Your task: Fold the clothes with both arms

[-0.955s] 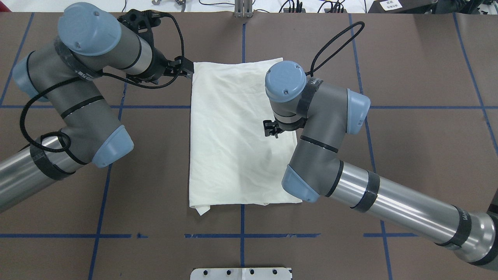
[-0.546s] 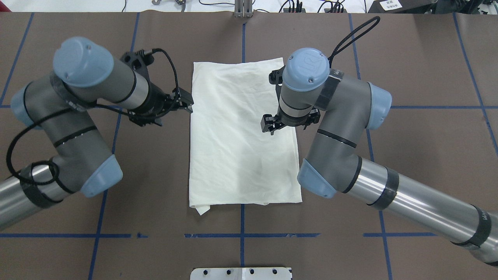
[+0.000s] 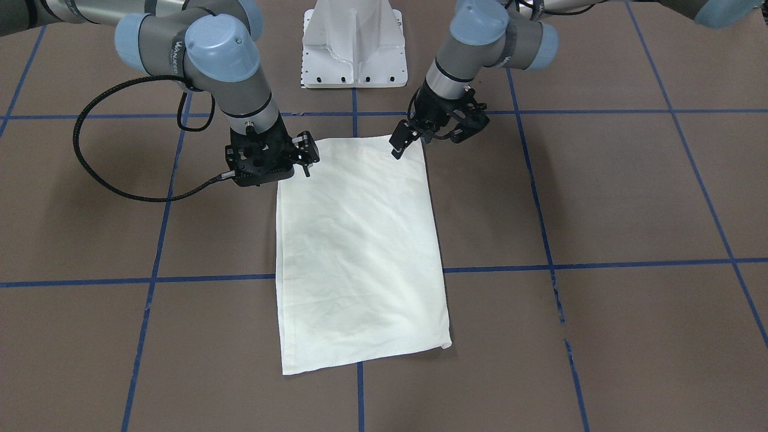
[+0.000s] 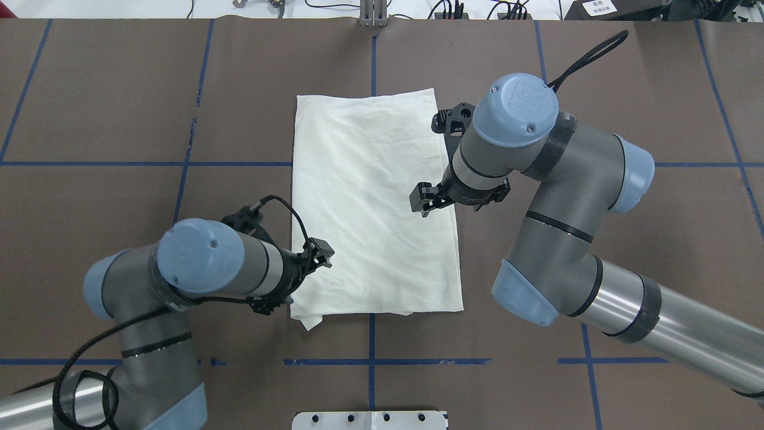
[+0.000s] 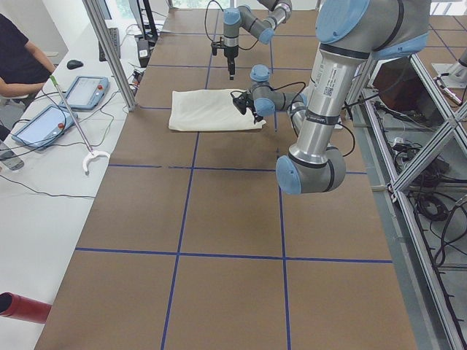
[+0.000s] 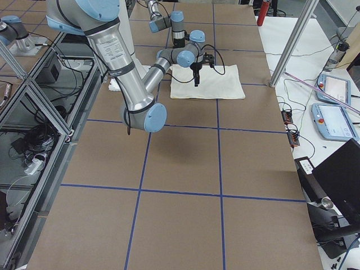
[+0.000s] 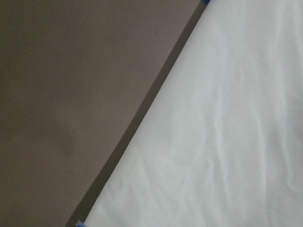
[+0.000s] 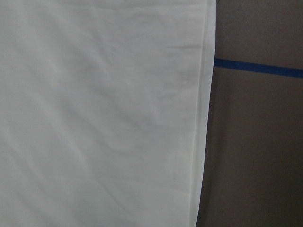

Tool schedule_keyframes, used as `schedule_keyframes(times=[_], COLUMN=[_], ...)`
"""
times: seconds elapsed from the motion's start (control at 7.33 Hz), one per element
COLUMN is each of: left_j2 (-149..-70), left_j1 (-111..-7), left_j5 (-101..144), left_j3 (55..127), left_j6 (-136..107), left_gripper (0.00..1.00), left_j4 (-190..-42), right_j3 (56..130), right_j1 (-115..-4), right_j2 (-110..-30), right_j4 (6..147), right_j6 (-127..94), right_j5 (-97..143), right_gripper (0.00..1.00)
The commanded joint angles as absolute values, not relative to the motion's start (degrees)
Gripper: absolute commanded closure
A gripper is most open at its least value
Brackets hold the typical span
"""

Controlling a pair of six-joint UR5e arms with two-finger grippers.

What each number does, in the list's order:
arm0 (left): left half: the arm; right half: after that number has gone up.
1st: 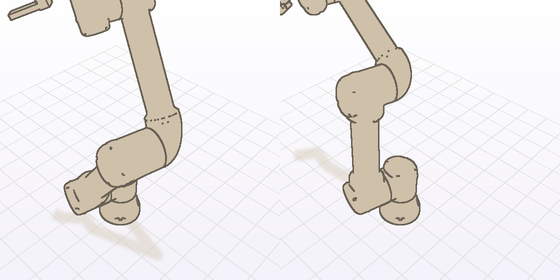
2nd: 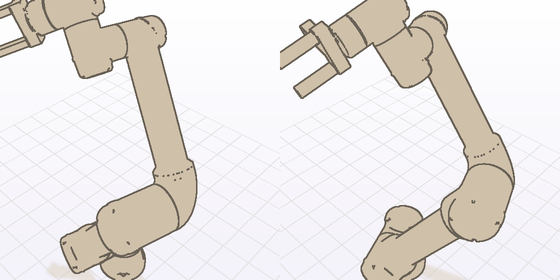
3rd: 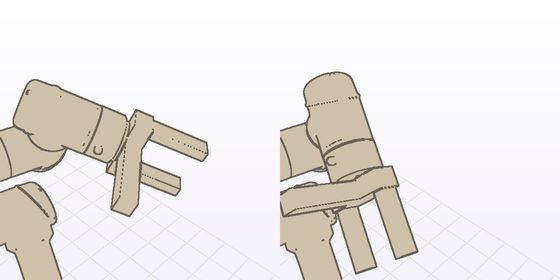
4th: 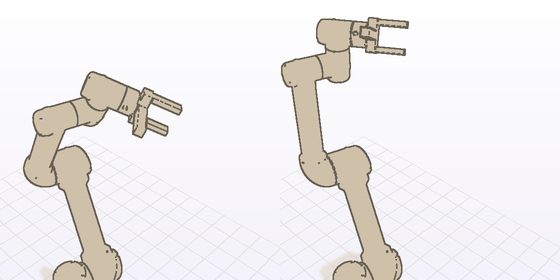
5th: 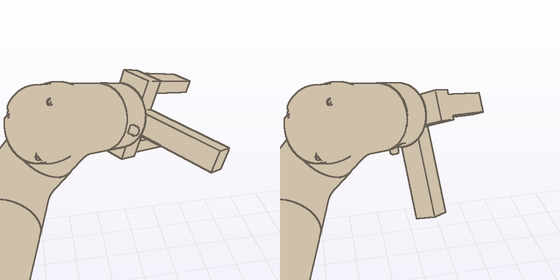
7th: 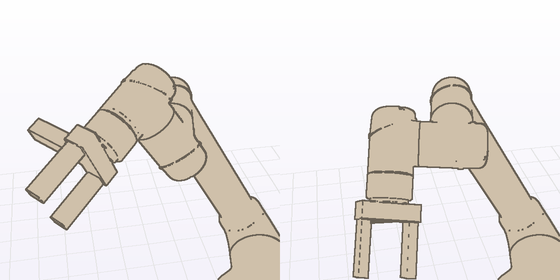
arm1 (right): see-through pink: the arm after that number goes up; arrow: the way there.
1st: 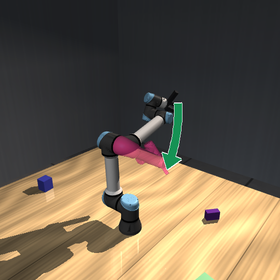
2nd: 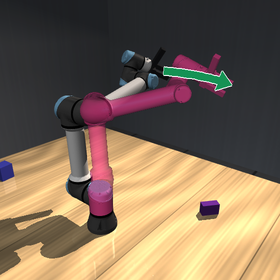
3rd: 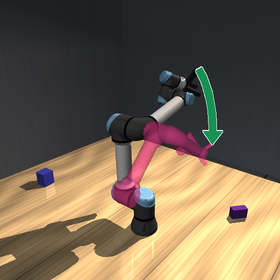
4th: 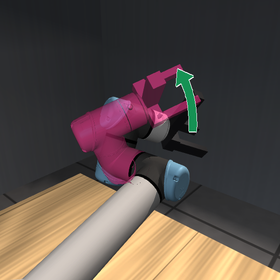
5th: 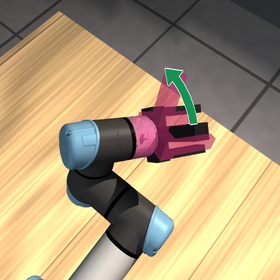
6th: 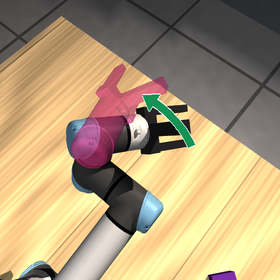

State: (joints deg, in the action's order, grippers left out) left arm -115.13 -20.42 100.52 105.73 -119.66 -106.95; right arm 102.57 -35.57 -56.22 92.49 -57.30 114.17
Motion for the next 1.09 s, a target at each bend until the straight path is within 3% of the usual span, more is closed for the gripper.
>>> schedule_keyframes(times=[0.0, 0.55, 0.96], left_j2=[-115.3, -115.0, -114.6], left_j1=[-17.6, -15.7, -15.7], left_j5=[98.1, 96.8, 96.1], left_j3=[108.0, 106.1, 105.8], left_j6=[-122.6, -122.6, -122.7], left_gripper=[0.01, 0.04, 0.28], left_j4=[-99.5, -99.2, -99.1], right_j3=[102.8, 102.8, 102.8], right_j1=[-35.5, -35.5, -35.5], right_j2=[-56.3, -56.2, -56.2], right_j4=[92.5, 92.5, 92.5], right_j6=[-58.0, -58.2, -58.1], right_j5=[114.2, 114.1, 114.1], right_gripper=[0.00, 0.00, 0.00])
